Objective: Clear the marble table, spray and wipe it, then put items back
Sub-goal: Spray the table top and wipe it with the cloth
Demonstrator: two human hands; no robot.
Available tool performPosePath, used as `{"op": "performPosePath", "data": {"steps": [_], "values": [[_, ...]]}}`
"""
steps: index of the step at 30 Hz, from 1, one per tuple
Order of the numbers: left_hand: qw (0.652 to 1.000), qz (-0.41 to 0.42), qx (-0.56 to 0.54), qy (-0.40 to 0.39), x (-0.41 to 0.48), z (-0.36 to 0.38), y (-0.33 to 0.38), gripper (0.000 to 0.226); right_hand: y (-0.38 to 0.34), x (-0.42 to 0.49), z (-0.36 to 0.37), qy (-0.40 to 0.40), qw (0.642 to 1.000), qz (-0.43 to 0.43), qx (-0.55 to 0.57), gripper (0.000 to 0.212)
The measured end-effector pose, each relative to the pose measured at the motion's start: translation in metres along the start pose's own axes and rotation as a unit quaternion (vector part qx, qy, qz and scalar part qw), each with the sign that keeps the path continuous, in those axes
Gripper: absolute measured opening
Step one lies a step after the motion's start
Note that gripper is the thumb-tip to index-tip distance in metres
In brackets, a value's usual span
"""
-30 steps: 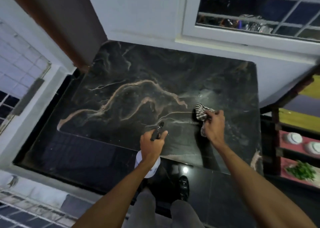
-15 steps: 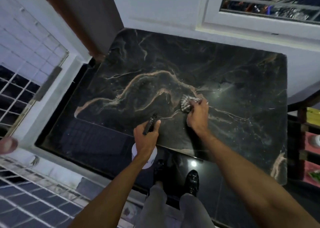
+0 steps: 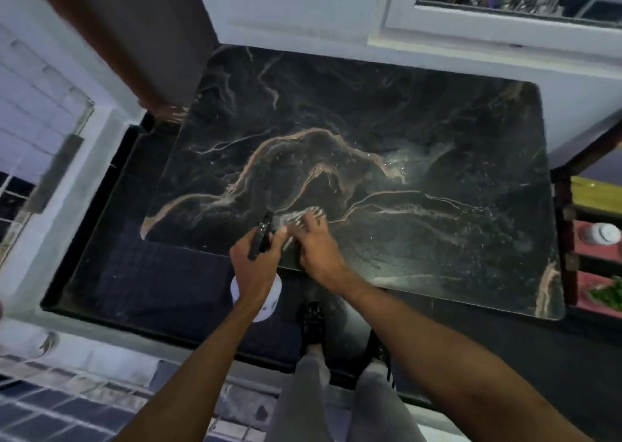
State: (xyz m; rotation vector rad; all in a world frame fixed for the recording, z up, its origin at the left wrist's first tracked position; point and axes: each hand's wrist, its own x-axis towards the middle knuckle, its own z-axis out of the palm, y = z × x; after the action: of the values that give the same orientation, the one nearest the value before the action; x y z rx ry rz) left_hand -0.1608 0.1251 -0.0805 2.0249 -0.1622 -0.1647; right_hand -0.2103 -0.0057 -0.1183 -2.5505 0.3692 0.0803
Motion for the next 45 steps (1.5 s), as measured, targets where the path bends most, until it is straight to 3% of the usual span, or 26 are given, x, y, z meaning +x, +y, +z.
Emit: {"op": "performPosePath", "data": {"steps": [2,4,6,7,10,11,13,17,21,25,29,33,35,38,39,42,43,45], "values": [[1.0,0.009,-0.001,-0.019,-0.001,0.007,0.002,0.04,0.019,-0.027,-0.005,-0.004,1.0,-0.024,-0.011,0.069],[0.999,0.02,0.006,-0.038,-0.006,0.019,0.005,0.044,0.055,-0.04,-0.021,0.067,0.991,0.117,0.022,0.069],[0.998,0.031,0.009,-0.049,-0.014,0.032,0.012,0.046,0.082,-0.053,-0.034,0.137,0.957,0.252,0.039,0.066],[0.998,0.037,0.011,-0.057,-0.019,0.038,0.015,0.046,0.083,-0.06,-0.035,0.134,0.959,0.248,0.03,0.067],[0.994,0.039,0.011,-0.098,-0.038,0.061,0.025,0.044,0.073,-0.089,-0.03,0.053,0.995,0.087,0.018,0.07],[0.993,0.038,0.013,-0.113,-0.045,0.07,0.029,0.044,0.077,-0.102,-0.03,0.05,0.996,0.075,0.029,0.068],[0.989,0.042,0.019,-0.138,-0.059,0.089,0.037,0.051,0.098,-0.127,-0.04,0.117,0.98,0.142,0.071,0.062],[0.977,0.029,0.036,-0.208,-0.095,0.135,0.053,0.056,0.167,-0.179,-0.089,0.253,0.916,0.302,0.078,0.053],[0.958,0.018,0.053,-0.281,-0.129,0.181,0.075,0.045,0.231,-0.215,-0.139,0.31,0.865,0.389,0.061,0.047],[0.955,0.026,0.071,-0.287,-0.152,0.217,0.091,0.059,0.267,-0.233,-0.16,0.315,0.853,0.411,0.069,0.051],[0.954,0.029,0.074,-0.29,-0.151,0.234,0.106,0.049,0.285,-0.23,-0.166,0.31,0.851,0.415,0.085,0.05],[0.966,0.03,0.053,-0.25,-0.139,0.239,0.111,0.056,0.28,-0.209,-0.155,0.263,0.856,0.439,0.072,0.048],[0.971,0.036,0.041,-0.234,-0.13,0.236,0.114,0.054,0.257,-0.187,-0.136,0.243,0.885,0.392,0.06,0.05],[0.974,0.034,0.021,-0.223,-0.117,0.226,0.117,0.049,0.236,-0.158,-0.121,0.166,0.96,0.222,0.041,0.053],[0.975,0.029,0.013,-0.22,-0.112,0.222,0.118,0.049,0.242,-0.15,-0.126,0.165,0.963,0.21,0.038,0.052],[0.981,0.031,-0.005,-0.192,-0.09,0.205,0.119,0.049,0.262,-0.122,-0.144,0.239,0.899,0.356,0.089,0.052],[0.983,0.036,-0.011,-0.18,-0.082,0.199,0.121,0.049,0.255,-0.113,-0.142,0.237,0.897,0.363,0.083,0.054],[0.985,0.051,-0.015,-0.162,-0.066,0.188,0.124,0.047,0.223,-0.097,-0.127,0.181,0.948,0.261,0.034,0.058]]}}
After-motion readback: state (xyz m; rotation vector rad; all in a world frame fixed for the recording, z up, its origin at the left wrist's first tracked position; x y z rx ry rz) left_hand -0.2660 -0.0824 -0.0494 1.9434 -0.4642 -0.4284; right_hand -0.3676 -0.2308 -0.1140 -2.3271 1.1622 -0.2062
